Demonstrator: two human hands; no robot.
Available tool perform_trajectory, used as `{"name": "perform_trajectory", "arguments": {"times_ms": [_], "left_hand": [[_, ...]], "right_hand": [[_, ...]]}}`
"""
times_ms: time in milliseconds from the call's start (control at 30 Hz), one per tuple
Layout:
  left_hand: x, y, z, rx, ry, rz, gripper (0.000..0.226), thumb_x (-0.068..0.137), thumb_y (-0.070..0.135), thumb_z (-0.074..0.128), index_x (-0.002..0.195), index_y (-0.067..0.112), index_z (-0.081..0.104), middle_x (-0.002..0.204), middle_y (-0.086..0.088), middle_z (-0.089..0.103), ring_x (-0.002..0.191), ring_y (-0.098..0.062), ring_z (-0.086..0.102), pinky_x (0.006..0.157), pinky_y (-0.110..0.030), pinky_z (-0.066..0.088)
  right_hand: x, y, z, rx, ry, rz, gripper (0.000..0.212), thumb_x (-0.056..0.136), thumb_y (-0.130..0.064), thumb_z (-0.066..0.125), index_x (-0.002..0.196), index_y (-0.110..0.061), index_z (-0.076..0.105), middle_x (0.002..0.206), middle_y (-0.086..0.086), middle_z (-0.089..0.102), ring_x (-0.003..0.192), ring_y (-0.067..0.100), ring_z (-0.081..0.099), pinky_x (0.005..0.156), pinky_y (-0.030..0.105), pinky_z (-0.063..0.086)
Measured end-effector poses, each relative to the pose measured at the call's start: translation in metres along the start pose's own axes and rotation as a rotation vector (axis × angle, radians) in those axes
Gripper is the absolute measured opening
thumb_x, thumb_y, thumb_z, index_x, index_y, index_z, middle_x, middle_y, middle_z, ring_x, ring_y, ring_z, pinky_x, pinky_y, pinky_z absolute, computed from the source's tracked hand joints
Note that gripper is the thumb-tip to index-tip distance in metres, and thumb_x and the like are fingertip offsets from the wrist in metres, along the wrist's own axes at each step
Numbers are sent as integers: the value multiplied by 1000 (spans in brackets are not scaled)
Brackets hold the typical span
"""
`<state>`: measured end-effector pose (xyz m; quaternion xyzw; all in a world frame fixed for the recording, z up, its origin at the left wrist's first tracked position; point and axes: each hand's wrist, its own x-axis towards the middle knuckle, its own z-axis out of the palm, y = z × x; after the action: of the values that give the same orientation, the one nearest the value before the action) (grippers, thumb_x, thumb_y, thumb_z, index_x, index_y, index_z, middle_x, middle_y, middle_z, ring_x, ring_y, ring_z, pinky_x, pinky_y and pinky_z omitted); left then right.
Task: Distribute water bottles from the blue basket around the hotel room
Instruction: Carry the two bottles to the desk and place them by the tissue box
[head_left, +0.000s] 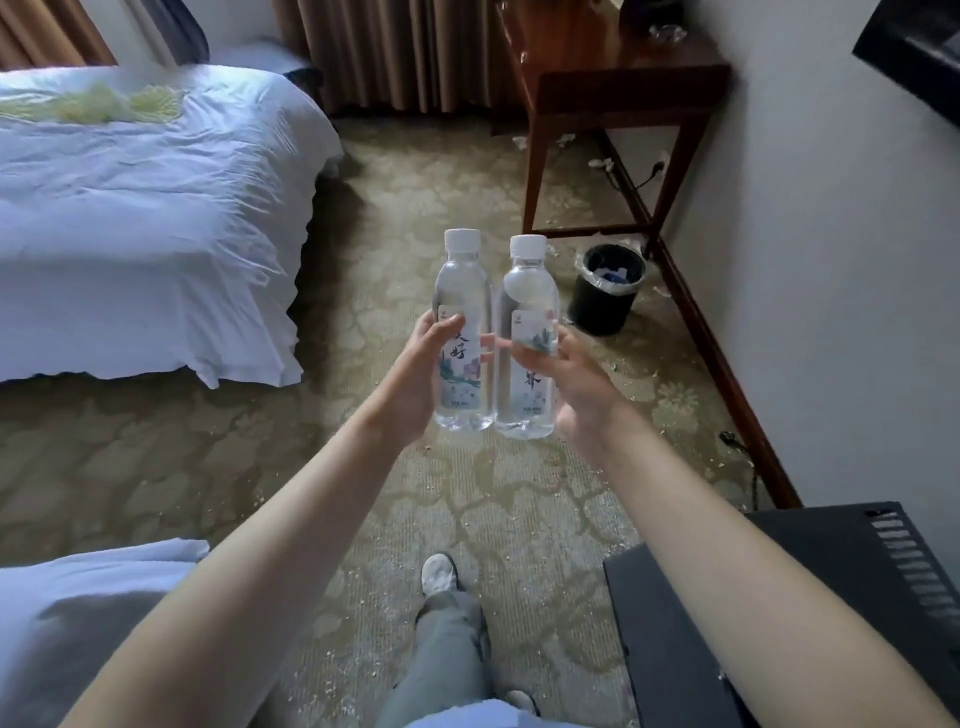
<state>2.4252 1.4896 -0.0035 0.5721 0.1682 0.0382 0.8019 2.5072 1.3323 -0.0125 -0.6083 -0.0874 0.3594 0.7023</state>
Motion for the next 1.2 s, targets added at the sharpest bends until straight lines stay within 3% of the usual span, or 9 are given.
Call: {"name": "perform_trajectory", "arguments": {"times_ms": [233,400,567,700,800,933,1033,1200], "left_hand": [[112,37,-63,7,-18,-52,57,83,43,52,133,21,38,119,-10,60,107,-29,62,91,-51,50],[183,68,-90,33,-53,-58,56,84,42,52,133,20,38,119,-8,61,108,-28,62,91,-52,49],[248,90,-107,21,-60,-51,58,84,42,53,135,20,38,113,-6,65,103,-25,65,92,-52,50],[310,108,-116,30,-54,-36,62,82,43,54,136,19,37,118,-8,62,106,-28,63,90,-52,50],[362,128,-121,42,-40,-34,60,82,44,54,134,20,39,114,-6,62,103,-26,63,89,-51,50],[430,158,-128,47,-43,-33,50,82,42,53,126,22,44,108,-4,63,103,-27,61,93,-53,47],[478,178,-132,28,-44,-16,43,82,40,53,121,23,46,106,-4,63,102,-28,61,93,-54,47],[540,199,-145,22,-53,-4,46,83,40,53,124,20,45,113,-7,61,103,-27,62,87,-48,51]], "right_hand": [[118,-29,33,25,72,44,101,45,-53,88,131,-23,45,126,-1,62,118,25,56,101,61,37],[186,-54,43,55,112,55,99,39,-56,87,127,-31,48,128,-3,60,119,25,54,100,62,37],[248,-80,41,65,112,42,90,42,-52,87,122,-29,52,126,-3,61,117,25,55,99,64,38],[311,-102,31,70,119,29,76,58,-42,84,125,-28,52,126,-1,61,115,25,57,97,59,43],[362,-125,22,70,103,19,75,56,-43,85,122,-30,53,124,-1,62,114,25,58,98,57,43],[424,-159,13,108,103,7,60,73,-28,76,125,-23,48,125,2,57,110,23,57,86,46,48],[467,-186,7,79,85,-2,56,74,-29,75,123,-27,47,125,-1,56,102,15,56,78,38,46],[534,-214,3,75,94,32,76,60,-38,82,126,-29,46,131,0,53,116,25,54,97,54,43]]}}
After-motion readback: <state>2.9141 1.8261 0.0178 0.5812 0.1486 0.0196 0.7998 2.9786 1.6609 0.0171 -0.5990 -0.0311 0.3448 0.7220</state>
